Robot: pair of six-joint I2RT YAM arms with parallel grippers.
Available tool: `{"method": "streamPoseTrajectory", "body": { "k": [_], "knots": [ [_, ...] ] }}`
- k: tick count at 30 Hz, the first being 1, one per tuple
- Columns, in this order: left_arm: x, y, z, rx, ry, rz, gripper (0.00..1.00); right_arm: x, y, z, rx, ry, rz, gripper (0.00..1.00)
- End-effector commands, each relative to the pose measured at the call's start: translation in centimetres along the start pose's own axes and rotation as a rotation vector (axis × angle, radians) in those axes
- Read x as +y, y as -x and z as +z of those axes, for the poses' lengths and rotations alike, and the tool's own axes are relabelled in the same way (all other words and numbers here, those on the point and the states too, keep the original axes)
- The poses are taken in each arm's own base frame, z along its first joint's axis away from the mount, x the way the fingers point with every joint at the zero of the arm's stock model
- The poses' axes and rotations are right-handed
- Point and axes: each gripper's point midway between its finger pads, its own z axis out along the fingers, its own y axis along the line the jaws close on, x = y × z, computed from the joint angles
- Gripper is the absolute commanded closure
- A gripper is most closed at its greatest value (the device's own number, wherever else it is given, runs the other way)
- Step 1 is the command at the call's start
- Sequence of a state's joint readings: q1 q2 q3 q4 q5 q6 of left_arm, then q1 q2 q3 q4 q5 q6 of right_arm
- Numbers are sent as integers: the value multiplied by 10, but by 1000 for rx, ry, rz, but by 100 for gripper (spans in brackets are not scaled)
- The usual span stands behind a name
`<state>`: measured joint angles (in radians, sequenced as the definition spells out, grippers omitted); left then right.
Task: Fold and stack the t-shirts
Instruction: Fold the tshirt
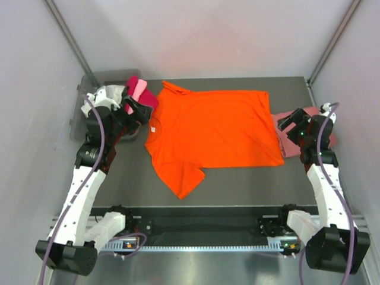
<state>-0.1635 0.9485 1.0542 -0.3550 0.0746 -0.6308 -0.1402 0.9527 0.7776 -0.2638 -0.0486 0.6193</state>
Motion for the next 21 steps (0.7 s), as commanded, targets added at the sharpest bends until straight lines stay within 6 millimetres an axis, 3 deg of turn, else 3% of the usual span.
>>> {"method": "streamPoseTrajectory", "body": {
  "k": [1,5,10,13,14,17,21],
  "knots": [
    [-13,-3,5,22,-77,-12,1,-15,-11,-2,33,-40,-30,11],
    [-8,-28,8,170,-45,-39,1,-24,-30,-1,136,-61,-46,1],
    [-11,-29,-2,155,-50,-119,2,-34,-41,-1,187,-95,-78,3],
    [2,-33,-1,127,-19,-85,2,-36,-45,-1,185,-87,-95,6],
    [13,-47,1,148,8,-91,1,-37,-46,-1,186,-84,-98,7],
    [22,-66,6,210,6,-60,2,-40,-50,0,202,-90,-110,15],
    [22,-108,7,374,-64,-68,1,-43,-53,1,210,-91,-127,16]
  ]
}}
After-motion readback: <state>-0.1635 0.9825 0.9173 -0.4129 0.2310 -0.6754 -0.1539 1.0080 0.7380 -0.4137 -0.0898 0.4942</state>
